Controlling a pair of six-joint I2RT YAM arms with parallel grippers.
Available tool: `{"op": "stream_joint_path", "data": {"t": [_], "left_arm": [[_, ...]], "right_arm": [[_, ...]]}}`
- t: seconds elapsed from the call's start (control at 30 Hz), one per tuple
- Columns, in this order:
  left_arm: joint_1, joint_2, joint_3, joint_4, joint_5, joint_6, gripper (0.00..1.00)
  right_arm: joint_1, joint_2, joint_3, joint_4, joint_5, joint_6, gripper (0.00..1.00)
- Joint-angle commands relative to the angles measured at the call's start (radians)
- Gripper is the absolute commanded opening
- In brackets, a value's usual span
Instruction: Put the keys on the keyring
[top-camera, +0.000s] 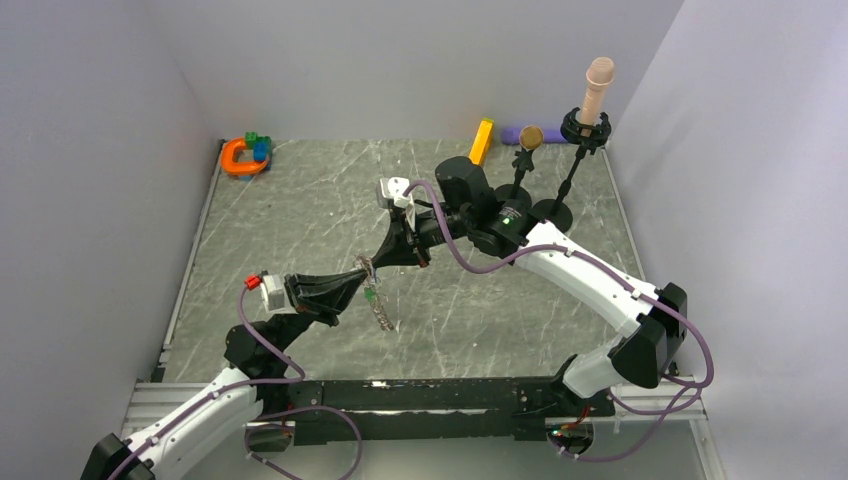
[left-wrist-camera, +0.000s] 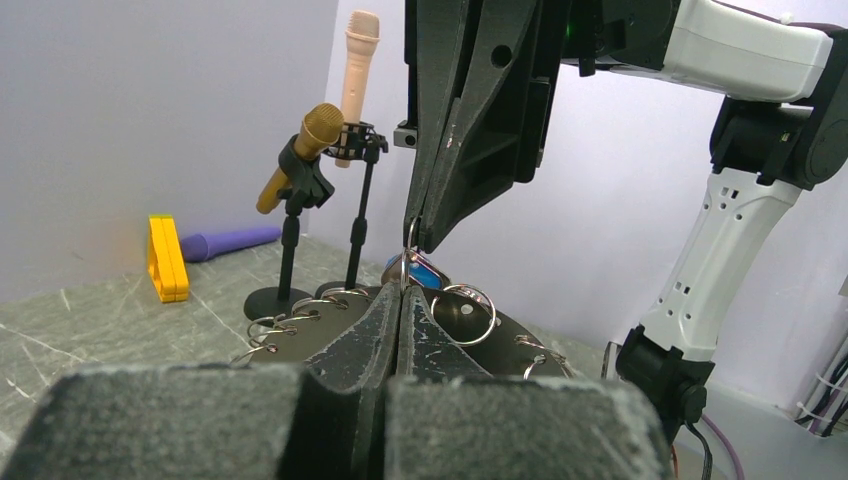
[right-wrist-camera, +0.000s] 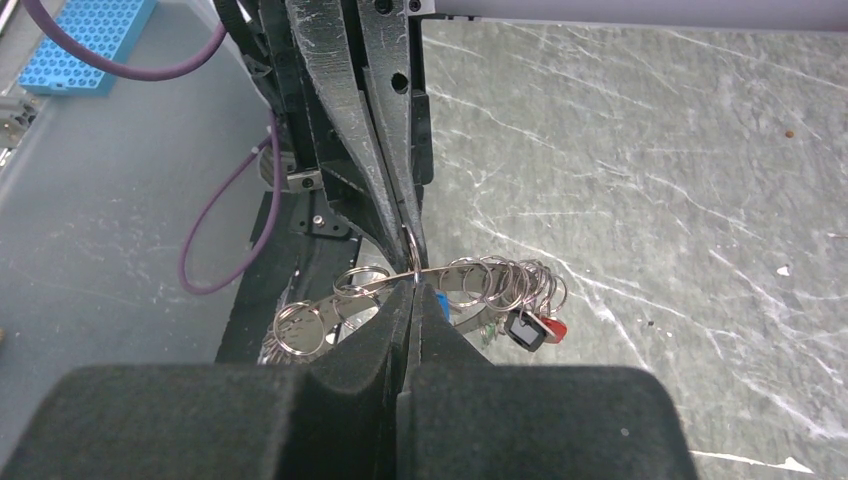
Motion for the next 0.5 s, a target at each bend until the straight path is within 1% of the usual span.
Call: {"op": "stream_joint_path", "data": {"t": [0.0,0.47], "left_arm": [[0.003,0.002,0.023,0.074,0.022,-0.011,0.0],[0.003,0.023,0.029,0.095,0.036,-0.017,0.0]], "right_arm": [[-0.002,-0.008,-0.003,0.031,-0.016,0.004,0.0],[0.003,-0.008,-0.008,0.0,0.003,-0.023,0.0]]}}
